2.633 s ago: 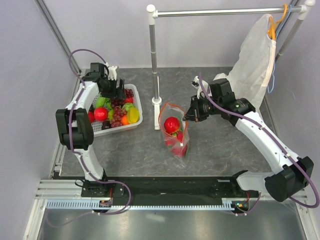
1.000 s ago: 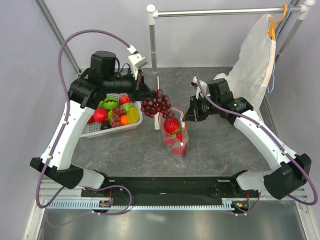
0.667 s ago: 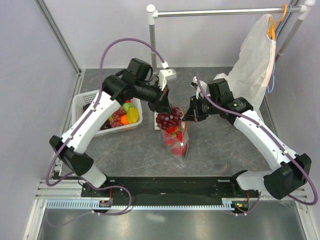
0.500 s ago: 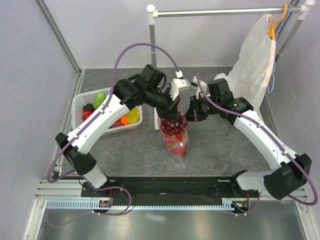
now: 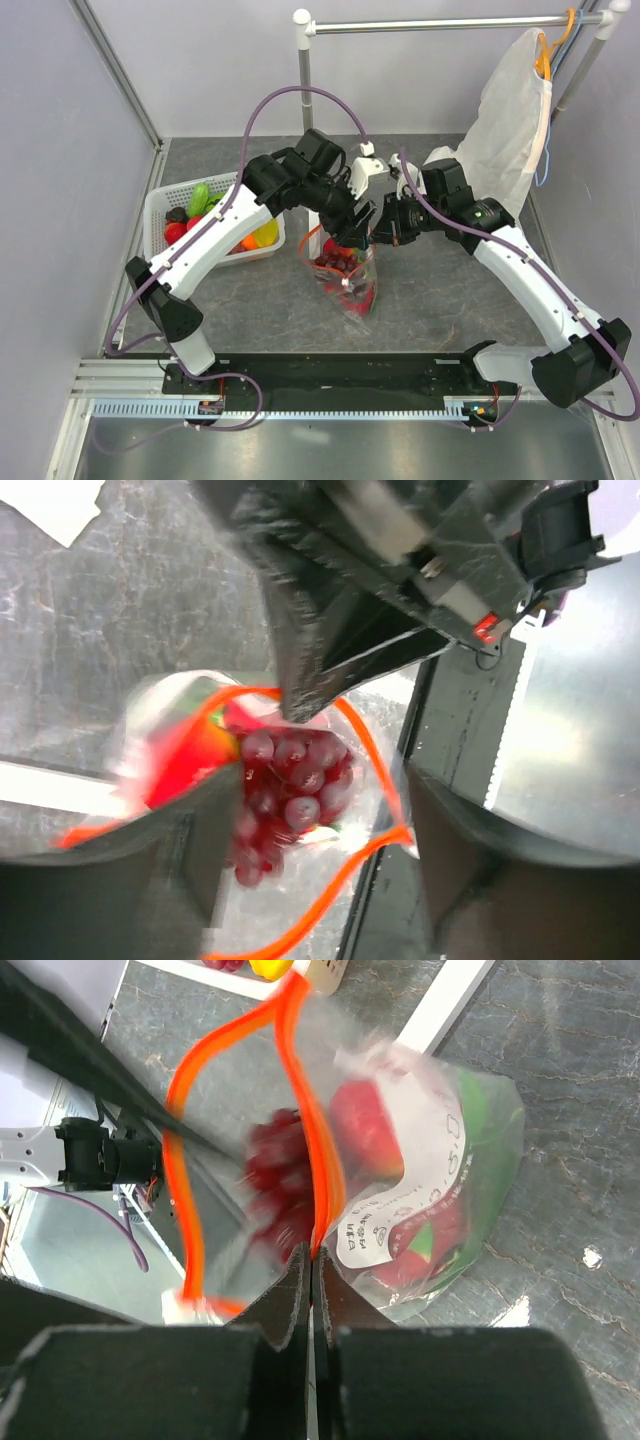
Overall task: Place the food in the zip-top bag and seal the zipper
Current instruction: Place the fake fruit in the zipper food storage bag, then pick up the fake vegetable from the bin.
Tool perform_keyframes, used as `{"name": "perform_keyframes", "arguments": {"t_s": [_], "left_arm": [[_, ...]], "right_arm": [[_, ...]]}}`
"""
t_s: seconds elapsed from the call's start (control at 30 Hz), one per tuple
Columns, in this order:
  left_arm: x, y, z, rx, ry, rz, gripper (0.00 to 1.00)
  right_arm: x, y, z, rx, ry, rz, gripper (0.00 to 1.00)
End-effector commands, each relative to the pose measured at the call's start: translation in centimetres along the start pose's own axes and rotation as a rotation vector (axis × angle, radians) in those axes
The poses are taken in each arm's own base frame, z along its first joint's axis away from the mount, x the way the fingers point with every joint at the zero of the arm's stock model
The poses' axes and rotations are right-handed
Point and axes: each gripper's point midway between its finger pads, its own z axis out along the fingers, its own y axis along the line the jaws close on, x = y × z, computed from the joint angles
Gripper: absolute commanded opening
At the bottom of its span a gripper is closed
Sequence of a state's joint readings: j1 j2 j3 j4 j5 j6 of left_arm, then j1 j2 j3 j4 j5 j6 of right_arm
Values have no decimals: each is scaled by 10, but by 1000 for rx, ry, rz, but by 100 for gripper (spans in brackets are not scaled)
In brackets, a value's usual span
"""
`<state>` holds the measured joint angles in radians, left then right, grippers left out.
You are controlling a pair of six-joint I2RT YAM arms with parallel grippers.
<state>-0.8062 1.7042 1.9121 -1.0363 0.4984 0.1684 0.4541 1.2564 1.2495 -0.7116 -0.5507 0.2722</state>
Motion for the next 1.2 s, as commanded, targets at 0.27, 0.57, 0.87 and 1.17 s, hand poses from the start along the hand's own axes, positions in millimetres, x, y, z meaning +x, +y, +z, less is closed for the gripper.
{"name": "perform_keyframes", "arguments": {"t_s": [0.27,0.57,0.87,1.17], "left_arm": [[32,105,-137,-188,-343,-366,88],[160,241,-229,-719,-306,-615,88],[222,336,-245,-976,-112,-602,82],[239,378,-220,-1082,-31,-590,80]], "right_arm": [[-12,14,-19,-19,-64,-101,0],[-4,8,-15,-6,-45,-90,0],[-1,4,-12,2,-32,-80,0],[0,0,-5,7,-19,-58,0]]}}
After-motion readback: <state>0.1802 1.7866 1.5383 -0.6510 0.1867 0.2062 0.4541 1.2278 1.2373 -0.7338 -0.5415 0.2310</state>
